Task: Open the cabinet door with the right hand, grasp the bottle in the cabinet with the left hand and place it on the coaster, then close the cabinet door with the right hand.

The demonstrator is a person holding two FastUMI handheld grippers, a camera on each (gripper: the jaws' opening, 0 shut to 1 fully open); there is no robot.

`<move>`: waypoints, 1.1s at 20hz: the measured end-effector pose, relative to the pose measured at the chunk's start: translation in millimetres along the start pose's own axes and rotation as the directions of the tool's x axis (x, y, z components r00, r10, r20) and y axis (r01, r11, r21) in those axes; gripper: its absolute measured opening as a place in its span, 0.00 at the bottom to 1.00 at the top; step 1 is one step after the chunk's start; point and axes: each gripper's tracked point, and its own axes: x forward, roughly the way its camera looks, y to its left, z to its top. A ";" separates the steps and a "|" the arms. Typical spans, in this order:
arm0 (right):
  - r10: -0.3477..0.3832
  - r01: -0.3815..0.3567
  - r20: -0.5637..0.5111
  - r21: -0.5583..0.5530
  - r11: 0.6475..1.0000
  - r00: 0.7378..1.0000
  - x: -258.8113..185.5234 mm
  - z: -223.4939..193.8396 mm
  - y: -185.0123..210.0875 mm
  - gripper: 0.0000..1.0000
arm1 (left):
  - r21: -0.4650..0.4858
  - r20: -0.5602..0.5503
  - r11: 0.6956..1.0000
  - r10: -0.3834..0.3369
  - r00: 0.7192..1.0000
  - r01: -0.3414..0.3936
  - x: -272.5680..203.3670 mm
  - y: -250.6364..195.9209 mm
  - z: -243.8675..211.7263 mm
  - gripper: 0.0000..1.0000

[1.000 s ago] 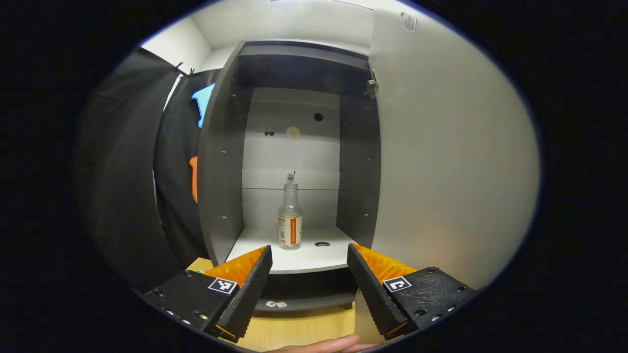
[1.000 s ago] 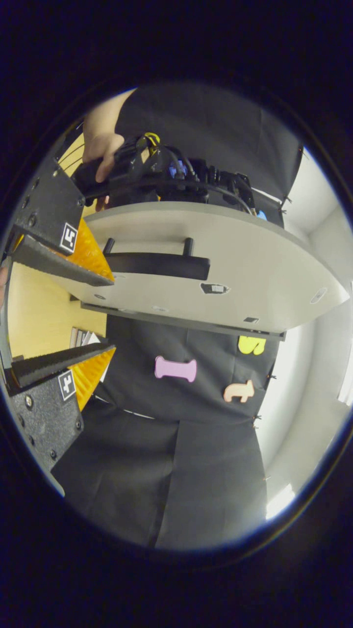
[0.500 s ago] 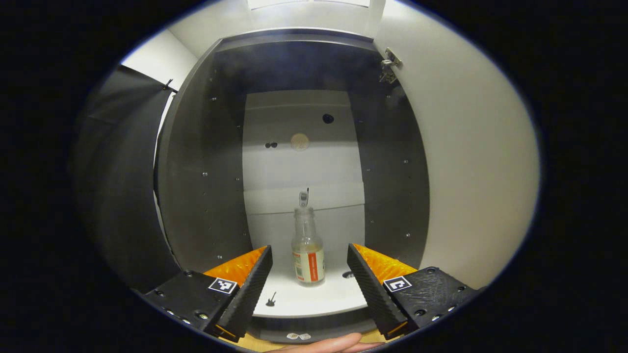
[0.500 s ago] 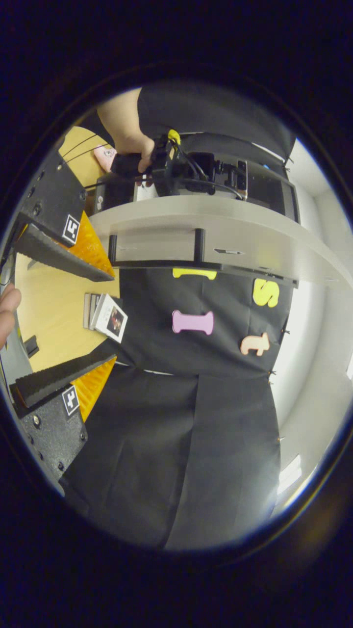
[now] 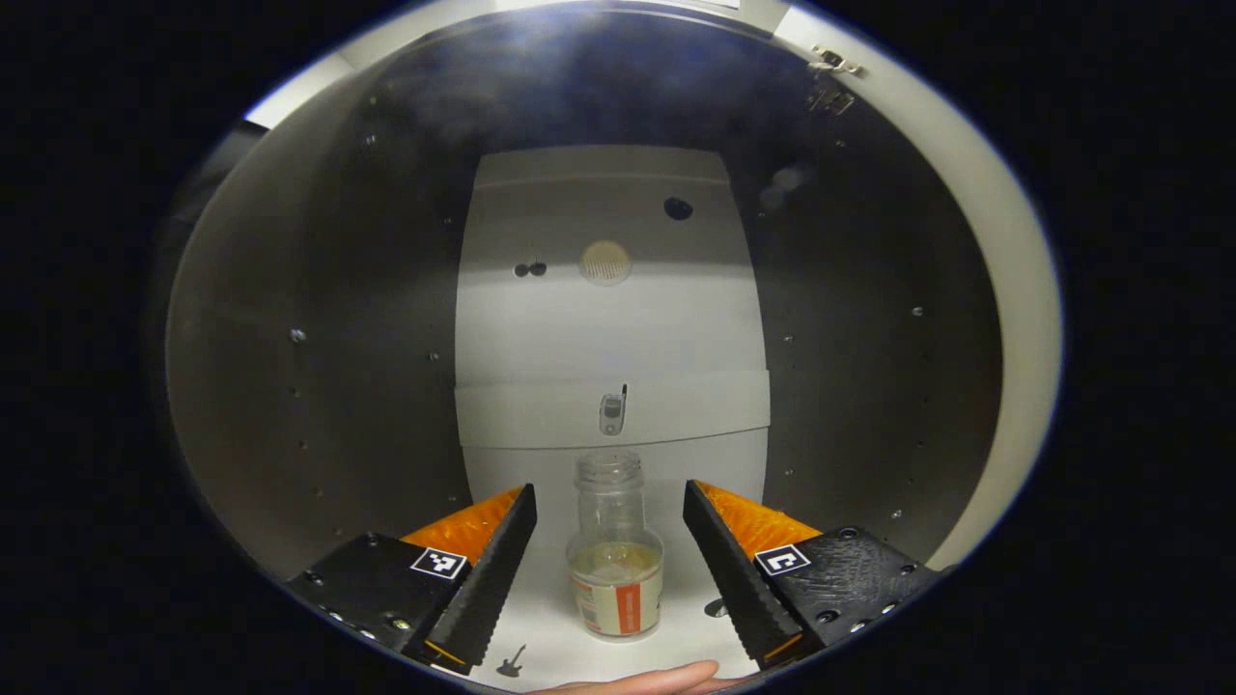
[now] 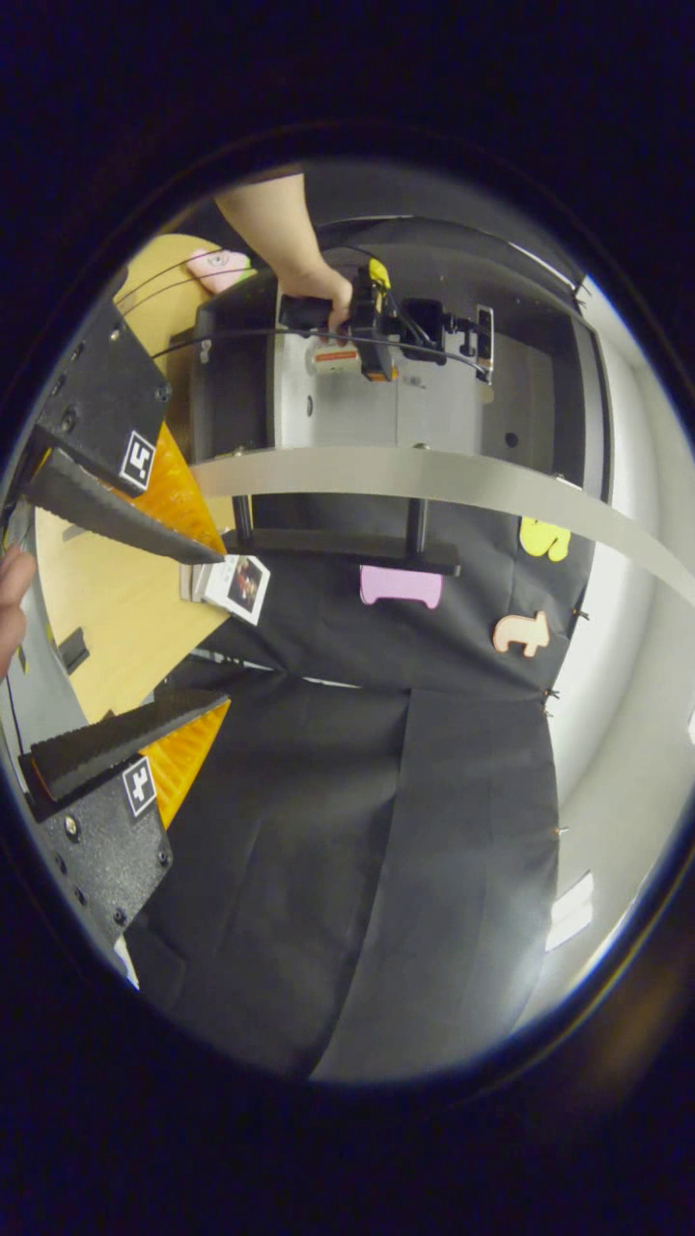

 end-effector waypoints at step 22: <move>-0.025 0.029 -0.116 0.028 0.999 0.993 10.8 -10.6 5.5 0.84 | -0.174 -0.025 0.985 -0.021 0.999 0.016 27.6 6.1 -6.6 0.67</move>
